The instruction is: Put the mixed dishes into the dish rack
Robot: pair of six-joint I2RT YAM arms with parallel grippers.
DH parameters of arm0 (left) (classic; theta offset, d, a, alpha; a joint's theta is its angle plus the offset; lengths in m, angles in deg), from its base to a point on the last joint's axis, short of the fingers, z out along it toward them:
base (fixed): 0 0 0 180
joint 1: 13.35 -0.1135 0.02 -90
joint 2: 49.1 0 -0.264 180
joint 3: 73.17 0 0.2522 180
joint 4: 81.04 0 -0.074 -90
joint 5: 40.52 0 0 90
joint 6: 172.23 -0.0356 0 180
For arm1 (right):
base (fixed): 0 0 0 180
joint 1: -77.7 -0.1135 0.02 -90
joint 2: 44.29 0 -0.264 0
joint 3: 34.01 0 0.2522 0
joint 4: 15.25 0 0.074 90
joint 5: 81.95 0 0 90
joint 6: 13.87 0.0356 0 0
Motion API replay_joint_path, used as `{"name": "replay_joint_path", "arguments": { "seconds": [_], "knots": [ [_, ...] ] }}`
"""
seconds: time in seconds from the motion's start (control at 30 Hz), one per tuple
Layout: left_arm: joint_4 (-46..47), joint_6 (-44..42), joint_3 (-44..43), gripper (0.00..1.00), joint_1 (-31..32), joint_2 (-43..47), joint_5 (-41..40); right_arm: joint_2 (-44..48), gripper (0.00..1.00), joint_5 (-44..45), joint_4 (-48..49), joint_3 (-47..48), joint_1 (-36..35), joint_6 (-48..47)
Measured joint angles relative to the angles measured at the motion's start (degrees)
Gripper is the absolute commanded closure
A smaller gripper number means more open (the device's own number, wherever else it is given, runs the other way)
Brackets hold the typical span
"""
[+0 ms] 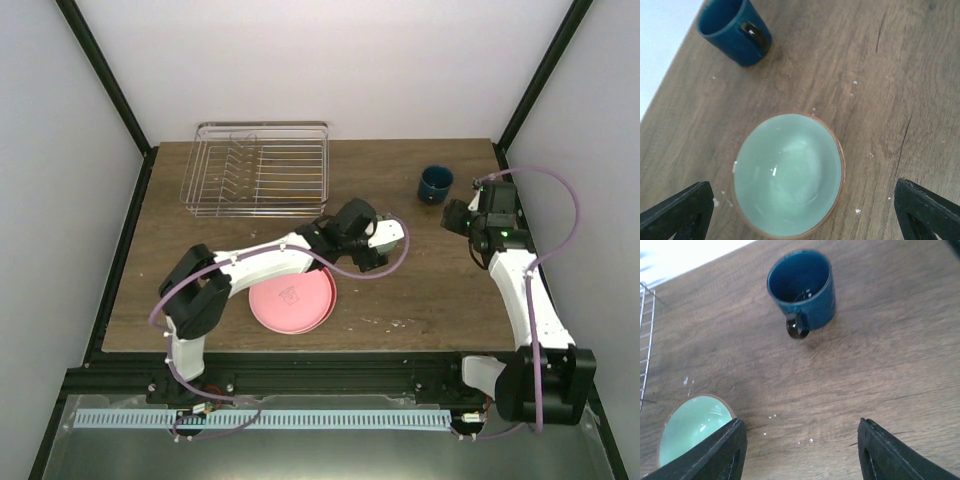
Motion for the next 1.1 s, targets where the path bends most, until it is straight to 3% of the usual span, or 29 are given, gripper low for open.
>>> {"name": "replay_joint_path", "arguments": {
  "seconds": [0.27, 0.63, 0.97, 1.1],
  "knots": [
    [-2.6, -1.4, -3.9, 0.0, 0.1, -8.4, 0.6, 7.0, 0.33, 3.4, -1.1, 0.0, 1.0, -0.1],
    [-4.0, -1.6, -10.3, 0.01, -0.2, -17.6, 0.6, 8.8, 0.33, 4.2, -3.8, 0.0, 1.0, -0.7],
    [-6.1, -1.1, -12.1, 0.3, -0.6, -19.7, 0.4, 9.0, 0.33, 4.1, -3.8, 0.0, 1.0, -1.1],
    [-6.4, -1.0, -12.2, 0.35, -0.9, -19.9, 0.3, 9.0, 0.33, 4.1, -3.8, 0.0, 1.0, -1.3]
  ]
}}
